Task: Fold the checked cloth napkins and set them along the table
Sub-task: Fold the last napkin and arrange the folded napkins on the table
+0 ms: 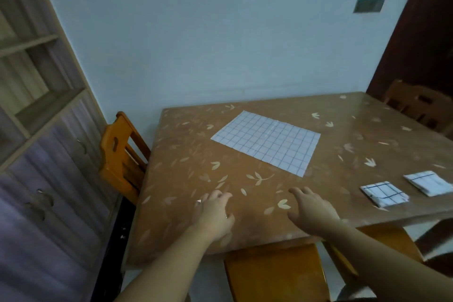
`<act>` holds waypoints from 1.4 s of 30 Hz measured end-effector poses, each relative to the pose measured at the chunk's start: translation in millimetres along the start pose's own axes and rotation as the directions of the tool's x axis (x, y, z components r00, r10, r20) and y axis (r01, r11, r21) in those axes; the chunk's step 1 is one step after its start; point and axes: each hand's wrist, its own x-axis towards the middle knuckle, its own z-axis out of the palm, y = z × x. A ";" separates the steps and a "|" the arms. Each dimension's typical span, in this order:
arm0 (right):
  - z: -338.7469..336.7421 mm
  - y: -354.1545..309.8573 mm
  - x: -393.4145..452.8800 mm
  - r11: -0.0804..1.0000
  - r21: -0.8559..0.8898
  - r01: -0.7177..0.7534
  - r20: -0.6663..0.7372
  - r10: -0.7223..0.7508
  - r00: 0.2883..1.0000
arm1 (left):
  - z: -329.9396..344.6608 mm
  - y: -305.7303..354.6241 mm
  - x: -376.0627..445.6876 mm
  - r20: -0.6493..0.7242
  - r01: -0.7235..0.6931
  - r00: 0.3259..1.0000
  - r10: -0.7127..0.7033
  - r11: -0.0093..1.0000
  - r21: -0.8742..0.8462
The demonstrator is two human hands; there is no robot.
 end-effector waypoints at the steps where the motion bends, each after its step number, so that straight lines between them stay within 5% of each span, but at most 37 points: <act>1: -8.4 8.5 -0.2 1.000 -0.017 -0.003 -0.017 0.002 1.000 | -3.5 8.7 0.4 -0.001 -0.010 1.000 0.010 1.000 0.009; 16: -72.2 167.1 54.1 0.989 -0.050 0.139 -0.102 -0.144 0.984 | 5.1 172.8 50.4 -0.063 0.158 0.986 -0.155 0.987 0.034; 34: -60.3 210.6 202.7 0.979 -0.141 0.145 0.054 -0.138 0.989 | 65.1 202.3 214.7 0.029 0.146 0.989 -0.145 0.989 -0.012; 42: -4.5 228.3 308.8 0.978 -0.015 0.210 0.123 -0.206 0.971 | 133.4 205.3 303.0 0.100 0.204 0.973 -0.208 0.978 0.045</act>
